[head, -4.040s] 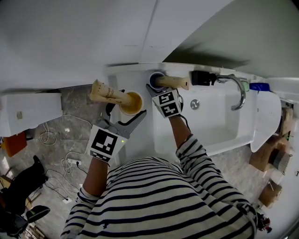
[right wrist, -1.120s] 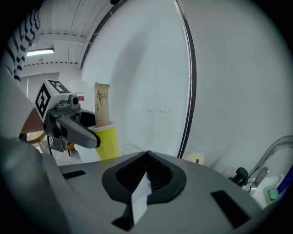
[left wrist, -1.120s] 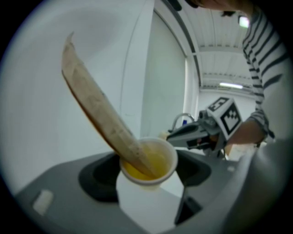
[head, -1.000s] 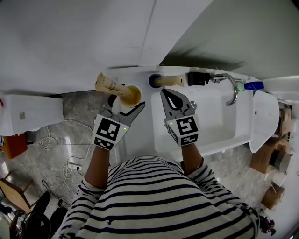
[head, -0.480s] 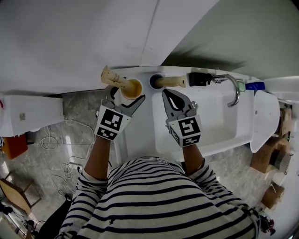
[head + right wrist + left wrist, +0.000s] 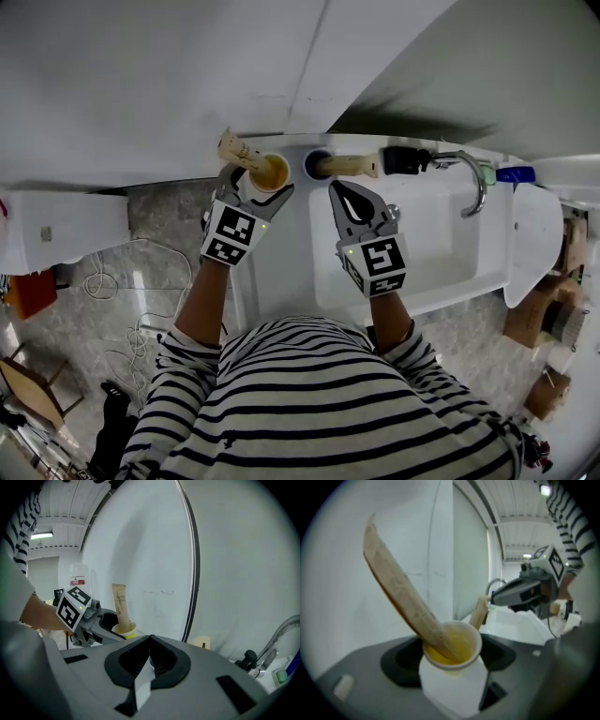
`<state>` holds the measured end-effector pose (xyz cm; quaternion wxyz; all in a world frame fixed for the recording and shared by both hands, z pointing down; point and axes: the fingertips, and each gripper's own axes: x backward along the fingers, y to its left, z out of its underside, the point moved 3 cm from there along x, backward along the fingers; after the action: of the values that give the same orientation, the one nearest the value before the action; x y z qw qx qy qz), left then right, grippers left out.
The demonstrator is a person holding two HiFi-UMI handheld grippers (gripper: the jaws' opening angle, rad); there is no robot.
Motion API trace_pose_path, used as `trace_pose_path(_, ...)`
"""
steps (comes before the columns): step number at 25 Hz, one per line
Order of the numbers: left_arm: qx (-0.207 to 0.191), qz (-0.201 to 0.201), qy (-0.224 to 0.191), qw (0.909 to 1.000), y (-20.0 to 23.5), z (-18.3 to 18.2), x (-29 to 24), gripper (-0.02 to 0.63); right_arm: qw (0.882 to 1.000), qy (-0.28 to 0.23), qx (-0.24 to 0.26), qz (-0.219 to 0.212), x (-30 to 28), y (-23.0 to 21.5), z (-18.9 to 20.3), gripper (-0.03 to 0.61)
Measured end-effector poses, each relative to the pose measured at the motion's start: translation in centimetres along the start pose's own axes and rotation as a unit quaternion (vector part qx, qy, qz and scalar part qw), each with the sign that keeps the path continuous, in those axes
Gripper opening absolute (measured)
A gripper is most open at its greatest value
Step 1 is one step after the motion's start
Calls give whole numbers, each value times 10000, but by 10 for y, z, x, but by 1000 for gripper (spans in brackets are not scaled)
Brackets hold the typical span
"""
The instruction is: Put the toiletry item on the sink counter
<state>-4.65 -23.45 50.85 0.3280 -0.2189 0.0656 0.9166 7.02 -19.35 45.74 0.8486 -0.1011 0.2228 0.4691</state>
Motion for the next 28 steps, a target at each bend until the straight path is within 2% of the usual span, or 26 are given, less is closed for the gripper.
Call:
trace_pose_path(6,2,12,170,9999,0,21,-18,370,10000,39,21,9,0,-1,2,8)
trace_pose_path(17,-170,-11,224,9996,-1,48,-43,370,9999,99,53,23,2,-1,4,9)
trace_pose_path(28,-246,70,142,9996,-1,53,-54,370,9999,158,53,34,3,-1,5,8)
